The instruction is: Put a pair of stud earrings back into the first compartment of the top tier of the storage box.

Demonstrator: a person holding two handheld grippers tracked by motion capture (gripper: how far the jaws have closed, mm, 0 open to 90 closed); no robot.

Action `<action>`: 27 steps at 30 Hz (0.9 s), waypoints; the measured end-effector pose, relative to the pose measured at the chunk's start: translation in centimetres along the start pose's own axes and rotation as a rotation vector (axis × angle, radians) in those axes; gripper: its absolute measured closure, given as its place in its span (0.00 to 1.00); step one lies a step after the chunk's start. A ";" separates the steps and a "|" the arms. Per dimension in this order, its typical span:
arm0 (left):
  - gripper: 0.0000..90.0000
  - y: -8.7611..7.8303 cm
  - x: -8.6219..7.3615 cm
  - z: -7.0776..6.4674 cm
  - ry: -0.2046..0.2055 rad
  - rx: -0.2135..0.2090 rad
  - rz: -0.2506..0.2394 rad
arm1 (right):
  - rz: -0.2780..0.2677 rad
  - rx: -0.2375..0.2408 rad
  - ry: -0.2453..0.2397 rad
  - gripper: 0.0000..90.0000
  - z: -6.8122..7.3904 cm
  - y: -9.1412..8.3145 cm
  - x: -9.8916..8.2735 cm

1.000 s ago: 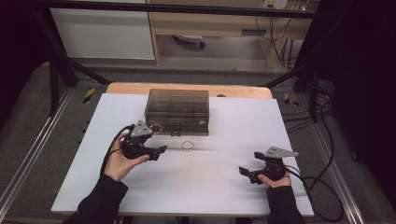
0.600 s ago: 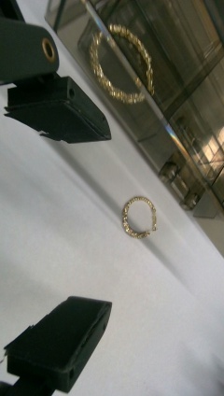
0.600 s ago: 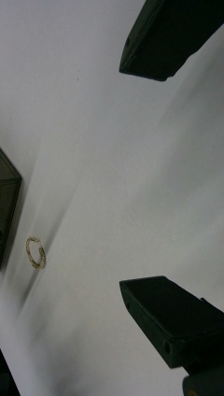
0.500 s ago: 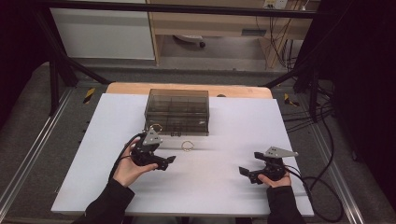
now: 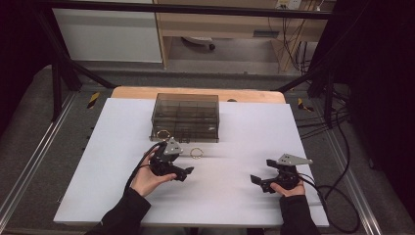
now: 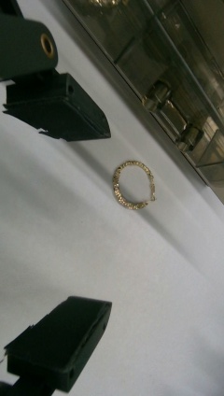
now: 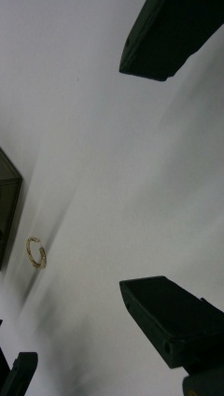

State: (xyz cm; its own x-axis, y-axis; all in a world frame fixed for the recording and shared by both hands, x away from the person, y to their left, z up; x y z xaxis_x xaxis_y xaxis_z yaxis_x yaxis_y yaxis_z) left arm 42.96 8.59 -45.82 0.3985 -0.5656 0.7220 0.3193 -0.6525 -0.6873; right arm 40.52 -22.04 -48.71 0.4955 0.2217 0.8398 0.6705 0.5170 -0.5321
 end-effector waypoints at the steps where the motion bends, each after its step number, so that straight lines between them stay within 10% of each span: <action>1: 0.20 0.2 0.1 0.0 0.001 0.002 0.002 | 0.000 0.000 0.000 0.01 0.0 0.0 0.0; 27: 0.54 4.0 1.2 0.7 -0.053 -0.018 0.031 | -0.001 0.002 0.000 0.01 0.0 0.0 0.0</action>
State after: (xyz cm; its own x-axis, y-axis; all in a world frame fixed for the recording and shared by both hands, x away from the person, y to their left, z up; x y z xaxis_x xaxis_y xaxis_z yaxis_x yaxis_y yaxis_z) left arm 45.33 5.71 -47.75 0.4532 -0.5581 0.6951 0.2909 -0.6445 -0.7071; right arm 40.52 -22.08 -48.66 0.4944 0.2212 0.8406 0.6702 0.5189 -0.5307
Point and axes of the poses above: each handheld gripper's, and its own axes: y roughly forward along the jaws, x roughly out of its top, z roughly to its left, the point moved 7 cm from there along y, roughly forward along the jaws, and after that the axes turned 10 degrees about -x, right-handed, at the moved point
